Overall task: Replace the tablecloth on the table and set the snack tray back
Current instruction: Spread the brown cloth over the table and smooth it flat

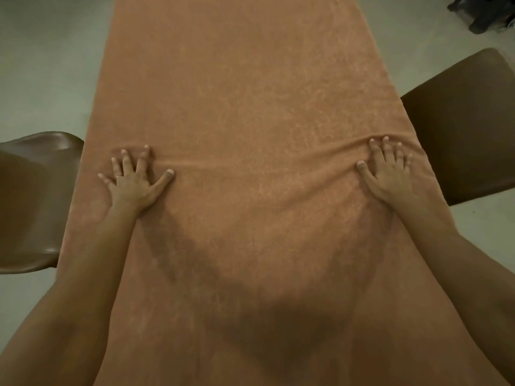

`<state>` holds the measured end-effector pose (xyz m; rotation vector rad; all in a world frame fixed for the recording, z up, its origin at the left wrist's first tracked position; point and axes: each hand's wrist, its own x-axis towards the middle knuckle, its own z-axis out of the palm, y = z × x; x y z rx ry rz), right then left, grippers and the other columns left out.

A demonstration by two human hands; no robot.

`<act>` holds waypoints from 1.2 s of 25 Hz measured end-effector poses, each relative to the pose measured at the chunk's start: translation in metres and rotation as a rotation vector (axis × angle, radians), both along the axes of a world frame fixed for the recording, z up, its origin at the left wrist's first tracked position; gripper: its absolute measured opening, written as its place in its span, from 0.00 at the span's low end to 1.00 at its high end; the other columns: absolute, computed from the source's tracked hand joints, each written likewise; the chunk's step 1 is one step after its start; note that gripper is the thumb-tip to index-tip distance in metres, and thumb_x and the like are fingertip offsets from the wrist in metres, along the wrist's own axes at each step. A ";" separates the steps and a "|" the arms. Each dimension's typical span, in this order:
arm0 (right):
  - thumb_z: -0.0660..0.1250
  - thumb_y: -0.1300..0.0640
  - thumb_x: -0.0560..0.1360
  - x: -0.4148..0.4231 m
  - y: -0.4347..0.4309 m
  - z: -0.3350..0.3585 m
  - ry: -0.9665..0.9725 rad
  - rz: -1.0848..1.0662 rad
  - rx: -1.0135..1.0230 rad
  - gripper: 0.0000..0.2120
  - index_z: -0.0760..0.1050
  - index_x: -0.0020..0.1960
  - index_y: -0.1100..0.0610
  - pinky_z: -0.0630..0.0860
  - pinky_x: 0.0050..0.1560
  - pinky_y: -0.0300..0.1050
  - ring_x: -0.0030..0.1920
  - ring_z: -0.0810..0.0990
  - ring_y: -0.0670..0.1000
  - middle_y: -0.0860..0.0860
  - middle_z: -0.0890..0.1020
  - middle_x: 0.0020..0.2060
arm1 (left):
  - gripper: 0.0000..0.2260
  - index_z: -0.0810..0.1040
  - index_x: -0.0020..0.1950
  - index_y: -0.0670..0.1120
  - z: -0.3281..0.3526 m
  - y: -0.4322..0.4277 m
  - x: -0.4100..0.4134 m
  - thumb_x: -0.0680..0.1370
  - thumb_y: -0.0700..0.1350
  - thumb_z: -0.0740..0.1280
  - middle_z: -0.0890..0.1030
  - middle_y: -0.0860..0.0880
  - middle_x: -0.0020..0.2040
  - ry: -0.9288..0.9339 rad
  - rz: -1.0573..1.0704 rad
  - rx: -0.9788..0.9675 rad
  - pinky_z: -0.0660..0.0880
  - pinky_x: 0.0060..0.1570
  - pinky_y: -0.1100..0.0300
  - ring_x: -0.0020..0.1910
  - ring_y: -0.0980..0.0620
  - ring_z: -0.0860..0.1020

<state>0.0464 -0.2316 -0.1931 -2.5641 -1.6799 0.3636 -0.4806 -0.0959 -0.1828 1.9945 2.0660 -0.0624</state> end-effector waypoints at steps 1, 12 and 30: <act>0.44 0.31 0.77 -0.001 0.004 0.001 -0.002 -0.002 -0.014 0.32 0.42 0.77 0.41 0.39 0.73 0.63 0.76 0.41 0.61 0.54 0.45 0.78 | 0.37 0.45 0.76 0.63 0.000 0.000 0.002 0.71 0.75 0.50 0.45 0.41 0.78 0.018 0.011 -0.014 0.37 0.67 0.32 0.76 0.37 0.43; 0.43 0.37 0.75 0.002 0.088 0.010 -0.005 -0.030 0.022 0.33 0.47 0.78 0.45 0.39 0.72 0.69 0.76 0.40 0.60 0.57 0.44 0.77 | 0.39 0.48 0.78 0.55 0.003 0.043 0.038 0.73 0.72 0.51 0.46 0.39 0.78 0.015 0.175 0.094 0.39 0.67 0.29 0.76 0.35 0.44; 0.46 0.32 0.76 -0.222 -0.059 -0.008 0.052 0.407 0.046 0.34 0.46 0.78 0.44 0.40 0.75 0.57 0.77 0.43 0.51 0.51 0.48 0.78 | 0.34 0.50 0.78 0.58 -0.023 -0.118 0.065 0.75 0.69 0.48 0.50 0.46 0.79 -0.061 -0.270 0.077 0.38 0.71 0.37 0.77 0.42 0.46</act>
